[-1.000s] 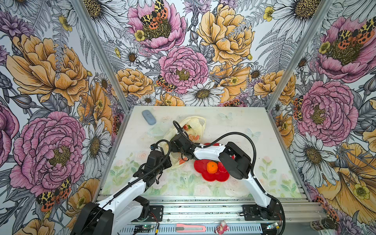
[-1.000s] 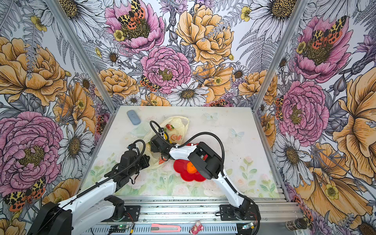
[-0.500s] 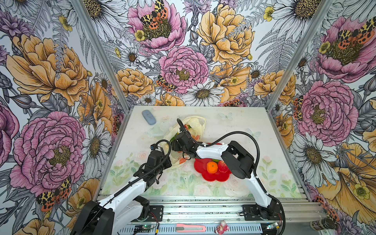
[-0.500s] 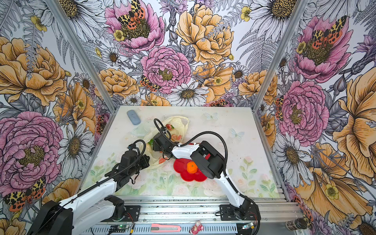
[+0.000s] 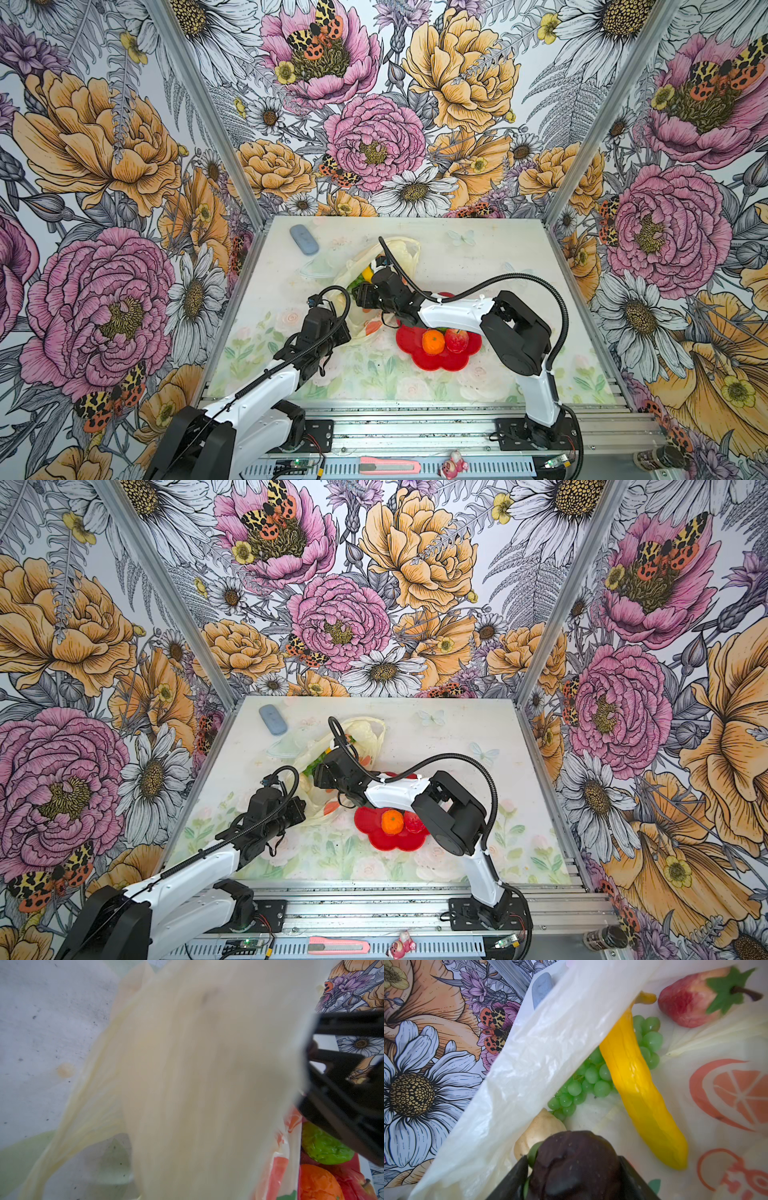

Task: Take the fake fruits out of the plastic bag
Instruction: 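Lift the dark brown plum out and carry it over the red plate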

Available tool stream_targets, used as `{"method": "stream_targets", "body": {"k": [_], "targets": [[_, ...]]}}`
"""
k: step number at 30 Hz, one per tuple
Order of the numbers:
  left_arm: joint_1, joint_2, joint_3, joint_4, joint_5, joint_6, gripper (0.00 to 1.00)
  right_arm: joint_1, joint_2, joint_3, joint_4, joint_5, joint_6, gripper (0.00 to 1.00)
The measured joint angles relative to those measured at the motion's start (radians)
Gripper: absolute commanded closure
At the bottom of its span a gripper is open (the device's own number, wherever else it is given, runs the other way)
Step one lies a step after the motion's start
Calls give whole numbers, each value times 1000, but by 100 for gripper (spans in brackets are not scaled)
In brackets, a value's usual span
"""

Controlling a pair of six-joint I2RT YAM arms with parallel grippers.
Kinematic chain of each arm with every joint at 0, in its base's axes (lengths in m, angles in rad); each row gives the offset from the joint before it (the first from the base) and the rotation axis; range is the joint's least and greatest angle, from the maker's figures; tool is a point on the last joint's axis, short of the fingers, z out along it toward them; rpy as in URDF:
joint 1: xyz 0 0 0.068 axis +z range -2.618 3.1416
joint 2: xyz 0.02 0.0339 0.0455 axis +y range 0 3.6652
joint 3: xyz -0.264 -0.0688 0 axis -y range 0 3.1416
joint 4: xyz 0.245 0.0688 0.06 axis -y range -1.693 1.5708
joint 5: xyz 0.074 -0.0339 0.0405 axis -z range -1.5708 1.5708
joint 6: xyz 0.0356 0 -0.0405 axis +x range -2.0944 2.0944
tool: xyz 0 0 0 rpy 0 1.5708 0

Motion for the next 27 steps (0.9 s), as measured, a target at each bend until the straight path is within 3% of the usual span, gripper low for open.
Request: {"method": "stream_targets", "body": {"k": [15,27], "targets": [[1,18,19,-1,-1,0,100,-43,-277,-306,26,-96,99,35],[1,28,19,0,-1,0,100,-80,-445,-553,73,-103,183,32]]}}
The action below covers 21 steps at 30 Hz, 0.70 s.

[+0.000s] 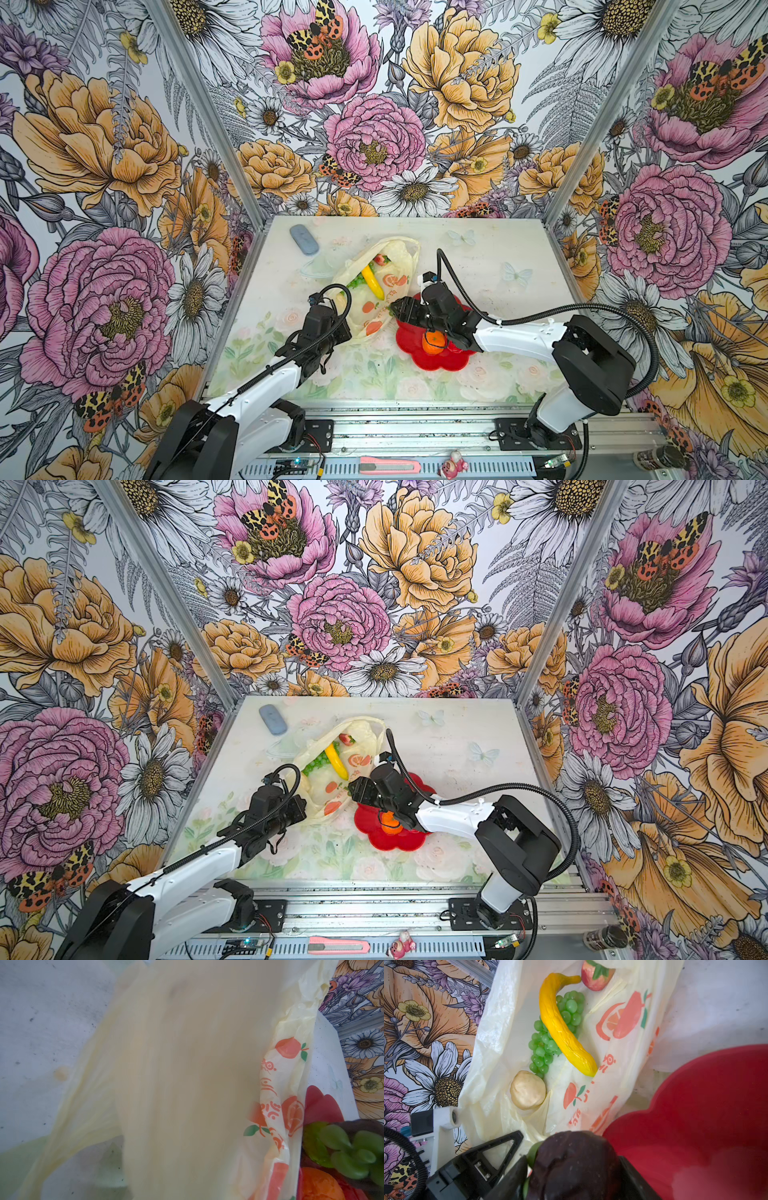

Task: Take the fake fruits out of the plastic bag
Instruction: 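Lift the dark brown plum out and carry it over the red plate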

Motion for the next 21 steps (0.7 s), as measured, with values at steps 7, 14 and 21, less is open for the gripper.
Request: {"method": "stream_targets", "body": {"k": [7,14,21], "targets": [[0,1,0,0,0,0,100,-6,-10,-80,72,-19,26,33],[0,0,0,-1,0,0,100,-7,-8,-110,157,-30,76,33],[0,-8,0,-1,0,0,100,-39,-5,-125,178,-26,136,33]]}}
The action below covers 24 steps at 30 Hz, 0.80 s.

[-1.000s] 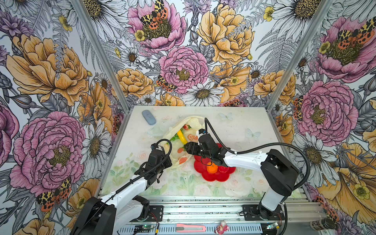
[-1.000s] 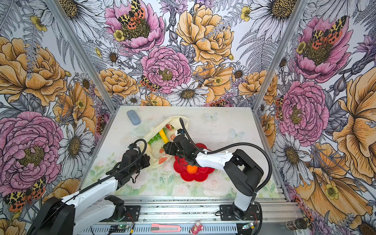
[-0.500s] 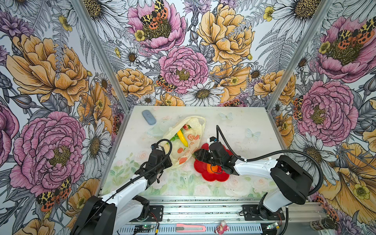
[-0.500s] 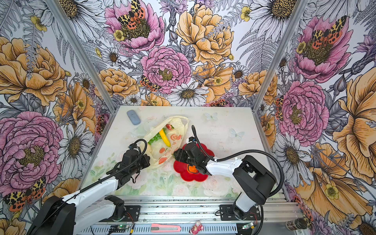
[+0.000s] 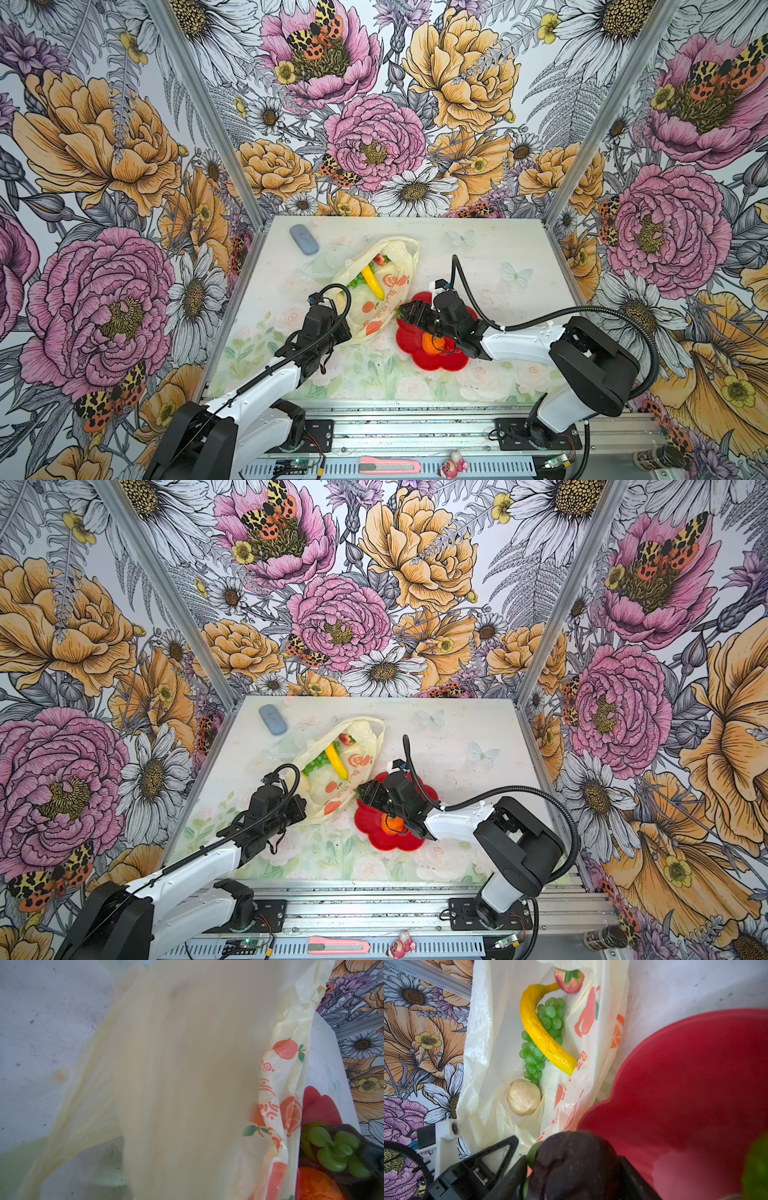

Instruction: Take the fake fruits out of the plastic bag

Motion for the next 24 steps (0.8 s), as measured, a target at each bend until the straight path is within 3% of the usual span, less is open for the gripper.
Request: {"method": "stream_targets", "body": {"k": [24], "targets": [[2,2,0,-3,0,0,100,-2,50,-5,58,1,89,22]]}}
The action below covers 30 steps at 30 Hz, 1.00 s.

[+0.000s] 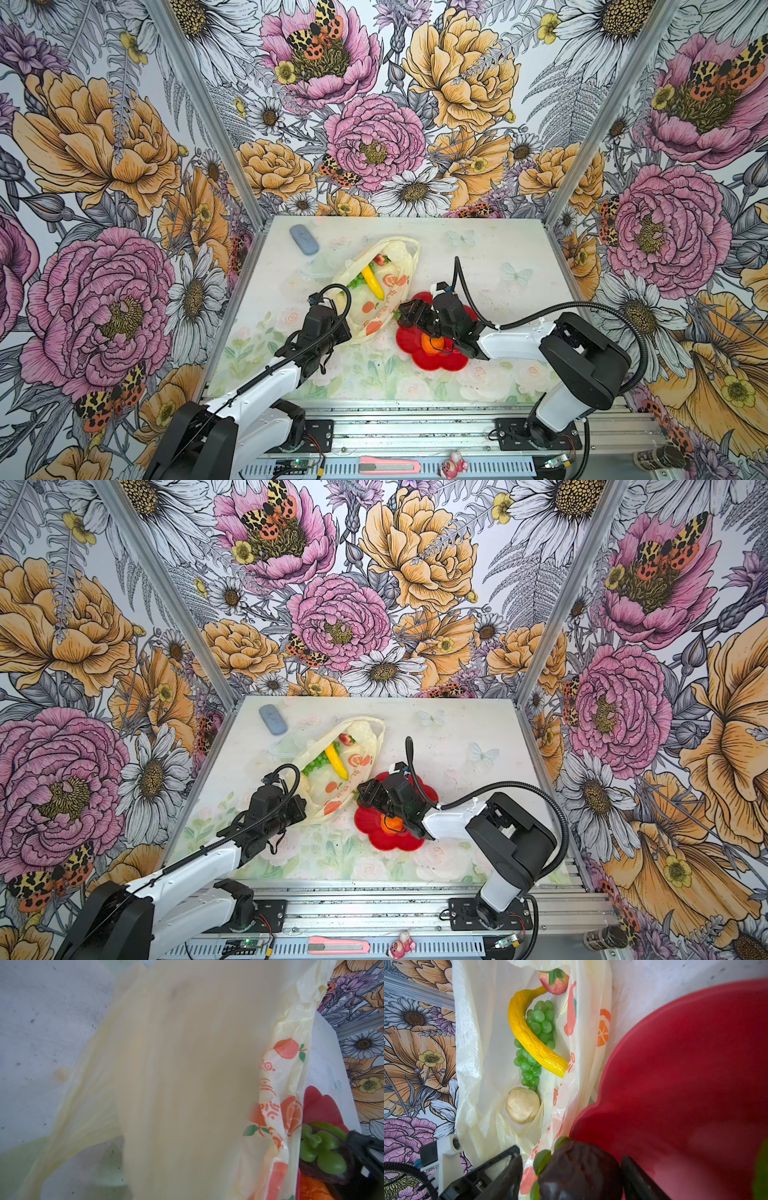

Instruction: Take the fake fruits out of the plastic bag

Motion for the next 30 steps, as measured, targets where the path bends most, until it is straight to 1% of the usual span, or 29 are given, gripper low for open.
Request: {"method": "stream_targets", "body": {"k": [20,30], "targets": [[4,6,16,-1,0,0,100,0,-55,-19,-86,49,3,24],[4,6,16,-1,0,0,100,0,-68,-21,-110,77,-20,19]]}}
